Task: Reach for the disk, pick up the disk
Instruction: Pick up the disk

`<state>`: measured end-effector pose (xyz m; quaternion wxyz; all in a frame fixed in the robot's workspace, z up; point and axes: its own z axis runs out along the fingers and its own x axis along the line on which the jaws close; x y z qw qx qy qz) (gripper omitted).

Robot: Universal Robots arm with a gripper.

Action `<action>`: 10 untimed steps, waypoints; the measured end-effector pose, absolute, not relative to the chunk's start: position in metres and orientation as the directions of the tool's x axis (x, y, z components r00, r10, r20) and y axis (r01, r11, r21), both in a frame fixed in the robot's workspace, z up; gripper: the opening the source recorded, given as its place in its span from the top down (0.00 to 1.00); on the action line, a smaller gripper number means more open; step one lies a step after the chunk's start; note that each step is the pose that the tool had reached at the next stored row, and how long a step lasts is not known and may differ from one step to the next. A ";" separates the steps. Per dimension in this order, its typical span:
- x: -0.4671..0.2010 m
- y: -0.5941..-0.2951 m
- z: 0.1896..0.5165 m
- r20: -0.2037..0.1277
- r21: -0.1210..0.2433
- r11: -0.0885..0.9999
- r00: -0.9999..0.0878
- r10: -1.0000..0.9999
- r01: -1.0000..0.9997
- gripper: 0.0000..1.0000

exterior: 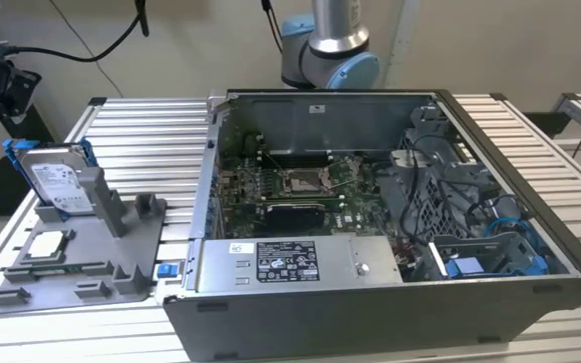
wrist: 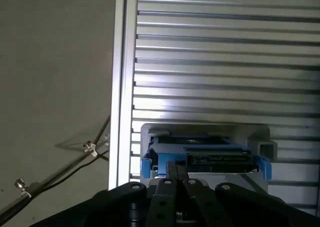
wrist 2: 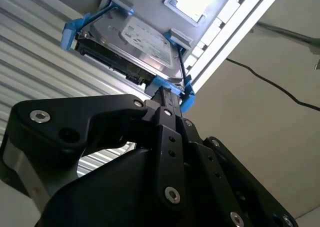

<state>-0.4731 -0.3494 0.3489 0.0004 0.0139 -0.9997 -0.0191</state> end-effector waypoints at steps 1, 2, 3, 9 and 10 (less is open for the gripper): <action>-0.473 -0.349 0.349 0.000 0.038 0.999 -1.000 -0.028 -0.028 1.00; -0.473 -0.349 0.349 0.000 0.038 0.999 -1.000 -0.028 -0.028 1.00; -0.473 -0.349 0.349 0.000 0.038 0.999 -1.000 -0.028 -0.028 1.00; -0.473 -0.349 0.349 0.000 0.038 0.998 -0.999 -0.042 -0.042 1.00; -0.473 -0.349 0.349 0.000 0.038 0.998 -0.999 -0.053 -0.053 1.00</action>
